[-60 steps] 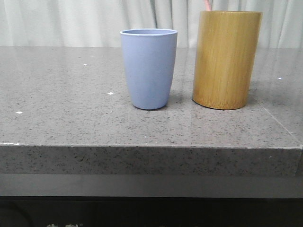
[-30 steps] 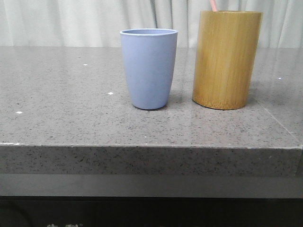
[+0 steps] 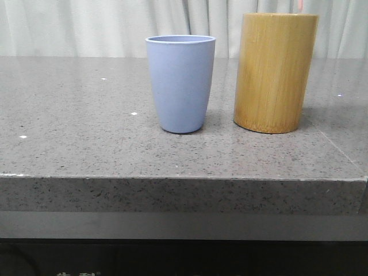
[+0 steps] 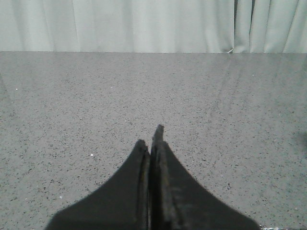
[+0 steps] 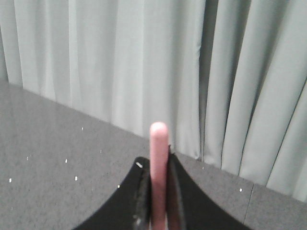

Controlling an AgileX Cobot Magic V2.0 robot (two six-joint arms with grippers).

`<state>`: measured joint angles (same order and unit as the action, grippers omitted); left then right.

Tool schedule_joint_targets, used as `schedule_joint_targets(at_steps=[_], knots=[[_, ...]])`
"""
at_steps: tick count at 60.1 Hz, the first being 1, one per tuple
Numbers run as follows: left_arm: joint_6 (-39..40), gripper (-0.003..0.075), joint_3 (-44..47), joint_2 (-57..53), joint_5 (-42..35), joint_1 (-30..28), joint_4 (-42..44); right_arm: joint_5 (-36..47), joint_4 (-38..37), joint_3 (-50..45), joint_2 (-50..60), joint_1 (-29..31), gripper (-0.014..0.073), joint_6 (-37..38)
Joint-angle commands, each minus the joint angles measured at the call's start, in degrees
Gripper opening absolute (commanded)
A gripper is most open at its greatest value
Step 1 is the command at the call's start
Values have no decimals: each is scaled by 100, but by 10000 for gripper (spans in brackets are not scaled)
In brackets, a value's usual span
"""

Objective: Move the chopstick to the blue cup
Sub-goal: 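Lower the pink stick into the blue cup and open the right gripper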

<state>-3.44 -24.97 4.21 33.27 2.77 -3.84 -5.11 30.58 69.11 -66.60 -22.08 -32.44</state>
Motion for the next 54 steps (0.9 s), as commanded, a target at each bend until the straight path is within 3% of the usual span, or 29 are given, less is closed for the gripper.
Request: schedule_joint_targets(at_steps=[1,11,31,54], knots=[[25,-19,-132,71,-493,-3,-51,727,318,216,278,-10,-116,-69],[25,-19,-132,71,-493,-3,-51,1060,779,216,337,-184,-116,-69],[25,-19,-132,71,-493,-3,-51,1248,862,216,-513,-1382,-116,-69],[25,-19,-132,71,-493,-3,-51,1335,862,210,-1712,-1431,-109,-69]])
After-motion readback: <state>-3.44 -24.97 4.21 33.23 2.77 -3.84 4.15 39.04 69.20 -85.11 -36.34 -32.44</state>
